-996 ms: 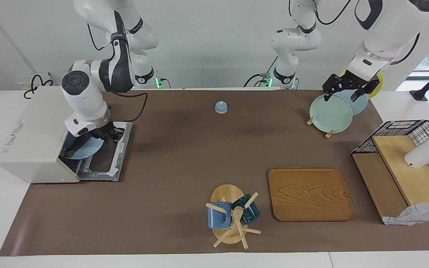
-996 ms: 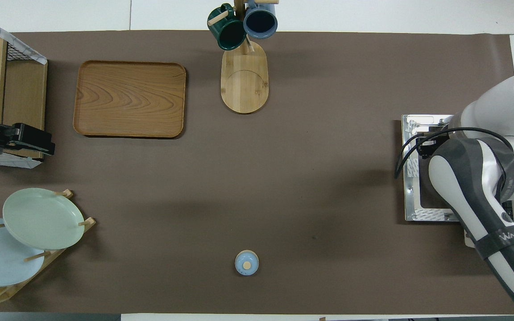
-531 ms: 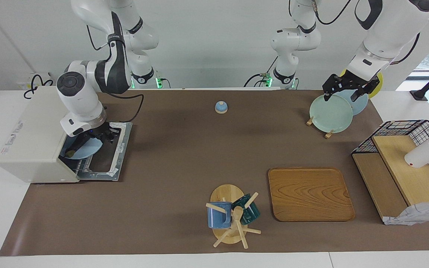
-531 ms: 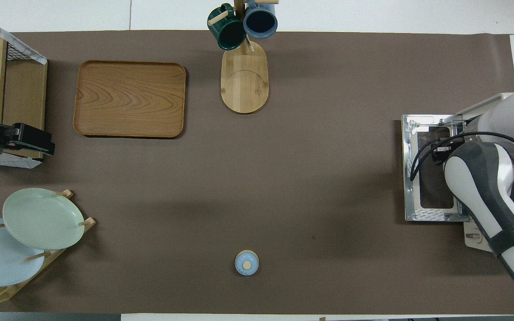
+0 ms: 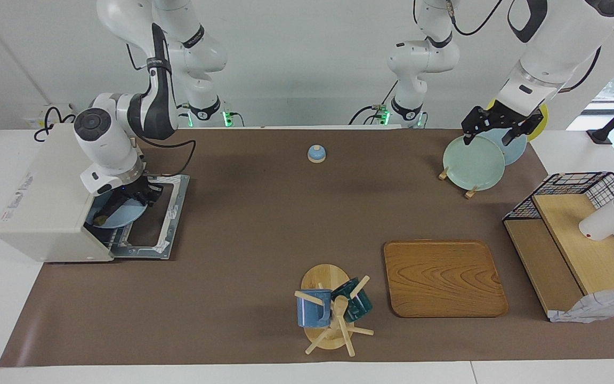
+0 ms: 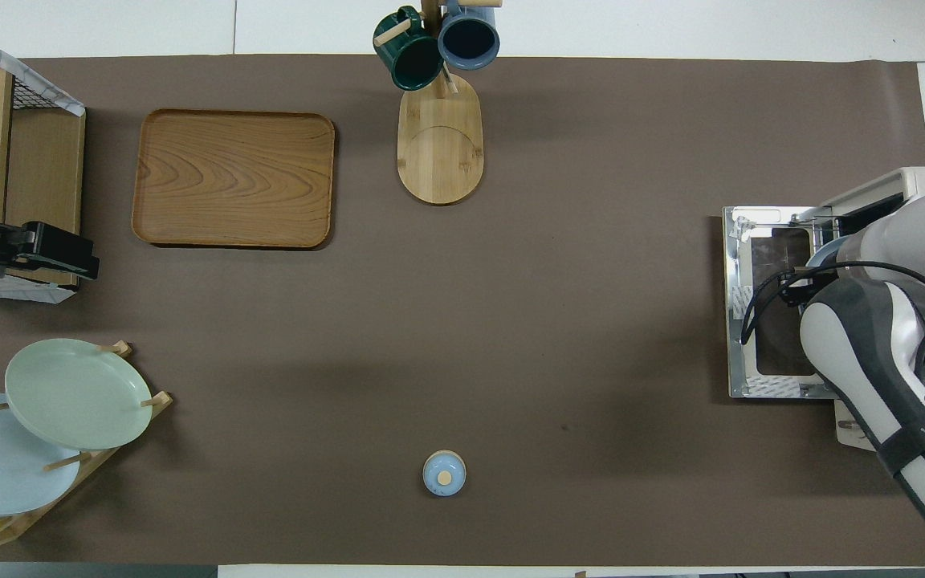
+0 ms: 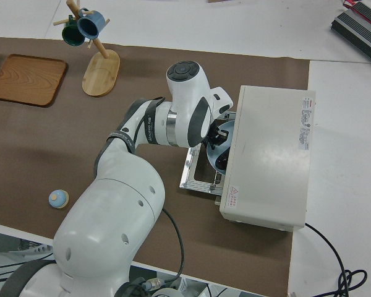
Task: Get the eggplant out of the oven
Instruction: 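Grasp the purple eggplant on the rack with the right gripper and lift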
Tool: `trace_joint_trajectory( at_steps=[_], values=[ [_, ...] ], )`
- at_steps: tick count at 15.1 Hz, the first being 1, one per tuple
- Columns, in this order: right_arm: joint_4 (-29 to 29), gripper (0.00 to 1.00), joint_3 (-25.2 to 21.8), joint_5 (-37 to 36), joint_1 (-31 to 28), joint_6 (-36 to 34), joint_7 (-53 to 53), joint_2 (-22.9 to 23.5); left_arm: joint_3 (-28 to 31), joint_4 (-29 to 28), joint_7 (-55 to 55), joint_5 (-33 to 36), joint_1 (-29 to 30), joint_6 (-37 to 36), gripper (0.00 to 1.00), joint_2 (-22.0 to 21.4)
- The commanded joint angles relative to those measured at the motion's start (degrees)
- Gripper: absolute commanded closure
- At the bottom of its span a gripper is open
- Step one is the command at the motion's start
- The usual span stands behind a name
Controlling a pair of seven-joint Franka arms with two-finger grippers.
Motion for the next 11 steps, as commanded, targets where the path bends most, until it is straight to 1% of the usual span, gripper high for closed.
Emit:
trace_joint_trajectory(
  at_steps=[1, 3, 6, 8, 11],
  values=[
    [-2.1, 1.00, 0.8, -1.1, -0.5, 1.2, -2.8, -1.9, -0.3, -0.2, 0.5, 1.2, 0.4, -0.4, 0.00, -0.8],
    [-0.6, 1.00, 0.9, -2.5, 1.9, -0.6, -2.8, -1.7, -0.3, -0.2, 0.5, 1.2, 0.4, -0.4, 0.00, -0.8],
    [7.5, 1.00, 0.8, -3.9, 10.3, -10.3, -1.2, 0.3, -0.3, -0.2, 0.5, 1.2, 0.4, -0.4, 0.00, -0.8],
    [10.7, 1.00, 0.8, -5.0, 15.4, -13.9, 3.1, 0.6, -0.3, -0.3, 0.5, 1.2, 0.4, -0.4, 0.00, -0.7],
    [14.9, 1.00, 0.9, -5.4, 24.9, -18.5, 13.6, 1.4, -0.3, -0.2, 0.5, 1.2, 0.4, -0.4, 0.00, -0.8]
  ],
)
